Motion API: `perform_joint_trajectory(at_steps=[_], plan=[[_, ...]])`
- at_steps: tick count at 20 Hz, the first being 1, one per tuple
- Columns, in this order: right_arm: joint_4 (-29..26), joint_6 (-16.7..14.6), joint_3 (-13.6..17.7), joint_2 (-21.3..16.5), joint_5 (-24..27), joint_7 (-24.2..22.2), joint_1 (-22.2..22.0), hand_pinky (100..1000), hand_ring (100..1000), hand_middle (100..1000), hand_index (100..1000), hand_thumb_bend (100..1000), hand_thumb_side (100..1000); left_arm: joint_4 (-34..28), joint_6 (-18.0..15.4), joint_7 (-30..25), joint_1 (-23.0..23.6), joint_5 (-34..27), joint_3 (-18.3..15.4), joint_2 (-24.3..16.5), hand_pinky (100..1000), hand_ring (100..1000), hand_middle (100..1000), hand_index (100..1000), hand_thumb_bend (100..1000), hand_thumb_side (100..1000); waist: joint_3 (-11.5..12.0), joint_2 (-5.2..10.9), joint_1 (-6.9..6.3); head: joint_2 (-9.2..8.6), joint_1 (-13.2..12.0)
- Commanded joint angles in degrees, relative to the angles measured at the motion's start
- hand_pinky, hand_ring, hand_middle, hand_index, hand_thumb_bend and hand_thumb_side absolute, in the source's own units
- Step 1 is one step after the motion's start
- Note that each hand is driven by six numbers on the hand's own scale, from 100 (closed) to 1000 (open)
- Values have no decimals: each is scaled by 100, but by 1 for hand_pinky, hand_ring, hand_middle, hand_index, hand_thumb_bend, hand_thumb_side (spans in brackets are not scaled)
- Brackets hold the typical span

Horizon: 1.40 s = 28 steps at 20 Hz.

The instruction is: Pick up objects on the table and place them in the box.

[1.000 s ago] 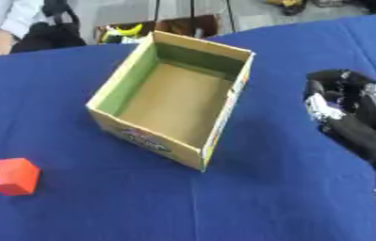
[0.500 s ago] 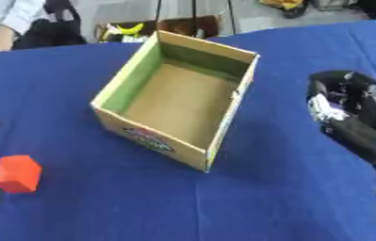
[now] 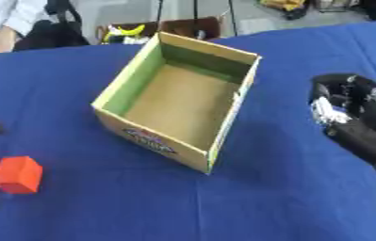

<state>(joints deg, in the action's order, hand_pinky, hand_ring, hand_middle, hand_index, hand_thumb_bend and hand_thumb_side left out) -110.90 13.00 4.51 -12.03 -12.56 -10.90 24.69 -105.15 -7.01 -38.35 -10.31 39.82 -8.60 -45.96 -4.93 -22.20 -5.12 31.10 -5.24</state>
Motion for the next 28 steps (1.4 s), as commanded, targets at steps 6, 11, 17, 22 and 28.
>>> perform_joint_trajectory(at_steps=[6, 11, 17, 22, 28], plan=[[-40, -20, -25, -41, -24, -34, 71, 848, 829, 524, 730, 100, 412, 394, -37, -34, -312, -37, 100, -282, 554, 769, 878, 935, 567, 551, -39, 99, 8, -96, -60], [-33, -25, -30, -43, -29, -51, 79, 848, 828, 524, 730, 100, 412, 623, -89, -141, -442, -112, 189, -252, 542, 762, 869, 925, 575, 527, -67, 79, 1, -102, -79], [-27, -29, -31, -53, -30, -61, 77, 848, 828, 524, 730, 100, 410, 768, -193, -407, -493, -103, 235, -247, 550, 772, 902, 954, 577, 480, -84, 67, -13, -109, -81], [-26, -27, -30, -60, -32, -69, 65, 848, 828, 524, 730, 100, 411, 721, -236, -463, -510, -145, 168, -253, 560, 780, 924, 978, 580, 489, -75, 71, -17, -113, -70], [-21, -30, -32, -64, -28, -78, 56, 848, 828, 524, 730, 100, 410, 598, -262, -591, -506, -212, 84, -259, 569, 784, 924, 978, 588, 489, -61, 76, -13, -114, -64]])
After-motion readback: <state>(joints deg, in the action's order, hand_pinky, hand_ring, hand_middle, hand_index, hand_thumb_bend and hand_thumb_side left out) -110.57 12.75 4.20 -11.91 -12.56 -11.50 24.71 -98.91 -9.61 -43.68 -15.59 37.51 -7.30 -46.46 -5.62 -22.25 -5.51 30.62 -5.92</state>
